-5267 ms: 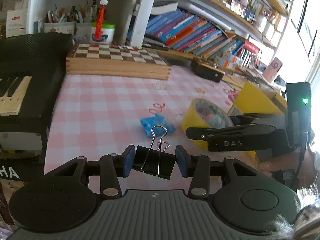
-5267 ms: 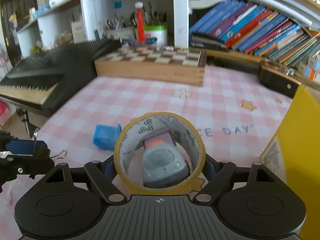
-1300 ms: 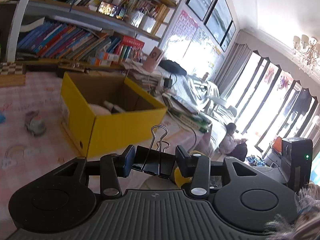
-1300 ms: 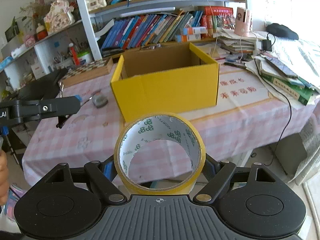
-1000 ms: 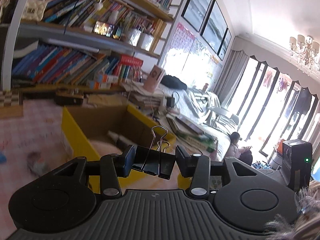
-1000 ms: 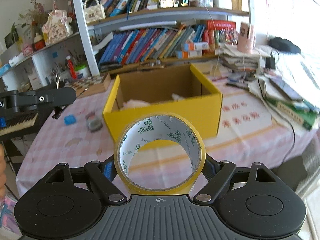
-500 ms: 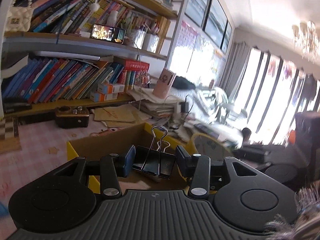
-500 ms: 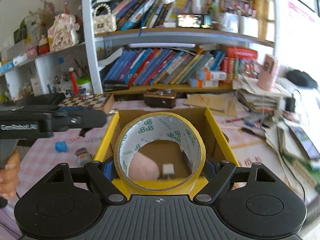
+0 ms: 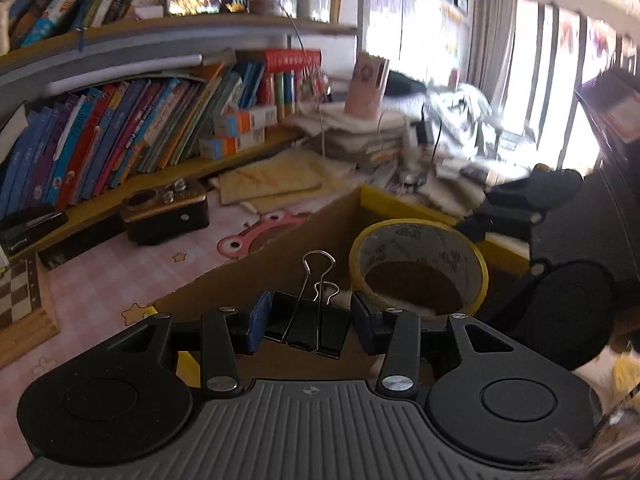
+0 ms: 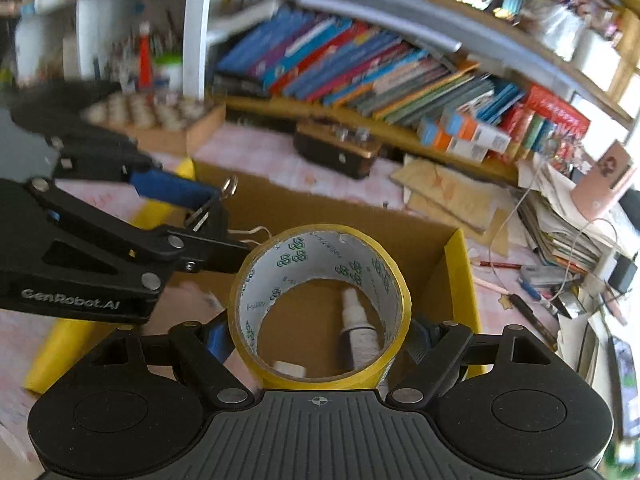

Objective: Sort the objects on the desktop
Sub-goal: 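Lower the clip and tape roll into the yellow box and open both grippers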

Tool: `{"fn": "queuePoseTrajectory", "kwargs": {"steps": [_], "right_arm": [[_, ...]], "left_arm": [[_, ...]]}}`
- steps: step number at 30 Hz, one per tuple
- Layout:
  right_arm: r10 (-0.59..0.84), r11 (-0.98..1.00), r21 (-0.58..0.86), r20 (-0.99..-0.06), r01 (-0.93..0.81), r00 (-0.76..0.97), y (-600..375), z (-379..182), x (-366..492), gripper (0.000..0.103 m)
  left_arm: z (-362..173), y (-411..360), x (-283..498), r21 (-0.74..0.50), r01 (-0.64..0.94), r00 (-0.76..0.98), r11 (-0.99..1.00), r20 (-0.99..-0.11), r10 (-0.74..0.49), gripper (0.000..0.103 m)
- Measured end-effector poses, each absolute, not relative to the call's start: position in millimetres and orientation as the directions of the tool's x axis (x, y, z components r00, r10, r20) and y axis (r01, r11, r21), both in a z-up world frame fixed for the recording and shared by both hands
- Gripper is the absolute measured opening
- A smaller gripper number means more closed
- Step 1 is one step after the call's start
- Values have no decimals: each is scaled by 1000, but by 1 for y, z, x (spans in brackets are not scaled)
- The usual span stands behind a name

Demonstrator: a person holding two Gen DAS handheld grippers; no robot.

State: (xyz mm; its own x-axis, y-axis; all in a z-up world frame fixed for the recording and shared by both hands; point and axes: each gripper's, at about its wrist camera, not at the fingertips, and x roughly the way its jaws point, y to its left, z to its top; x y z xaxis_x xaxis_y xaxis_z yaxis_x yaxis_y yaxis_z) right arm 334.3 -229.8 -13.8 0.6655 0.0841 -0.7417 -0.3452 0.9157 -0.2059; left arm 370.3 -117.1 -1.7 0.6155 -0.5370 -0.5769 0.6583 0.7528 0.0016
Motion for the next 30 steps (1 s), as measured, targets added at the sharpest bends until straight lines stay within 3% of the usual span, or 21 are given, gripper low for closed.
{"fn": "queuePoseTrajectory", "kwargs": {"steps": [6, 15, 18, 20, 21, 22, 30], "right_arm": [[66, 861, -245, -816, -446, 575, -224, -35, 358, 83], [62, 788, -269, -860, -554, 506, -212, -48, 364, 83], [64, 793, -266, -859, -548, 508, -213, -47, 363, 84], [63, 785, -287, -846, -550, 530, -214, -45, 357, 86], [58, 774, -307, -836, -553, 545, -214, -44, 353, 89], [53, 772, -323, -826, -548, 561, -214, -42, 351, 89], [86, 867, -278, -734, -414, 674, -232, -1, 327, 97]], "left_arm": [[-19, -133, 382, 116, 677, 605, 727, -650, -460, 42], [-31, -137, 380, 192, 681, 613, 707, -678, -407, 44], [-30, -136, 377, 208, 672, 630, 711, -666, -400, 52], [-27, -136, 375, 231, 648, 660, 726, -646, -384, 69], [-25, -134, 374, 234, 634, 674, 737, -634, -378, 85], [-21, -130, 372, 222, 631, 678, 743, -624, -390, 93], [7, -103, 346, 194, 576, 750, 794, -512, -419, 101]]}}
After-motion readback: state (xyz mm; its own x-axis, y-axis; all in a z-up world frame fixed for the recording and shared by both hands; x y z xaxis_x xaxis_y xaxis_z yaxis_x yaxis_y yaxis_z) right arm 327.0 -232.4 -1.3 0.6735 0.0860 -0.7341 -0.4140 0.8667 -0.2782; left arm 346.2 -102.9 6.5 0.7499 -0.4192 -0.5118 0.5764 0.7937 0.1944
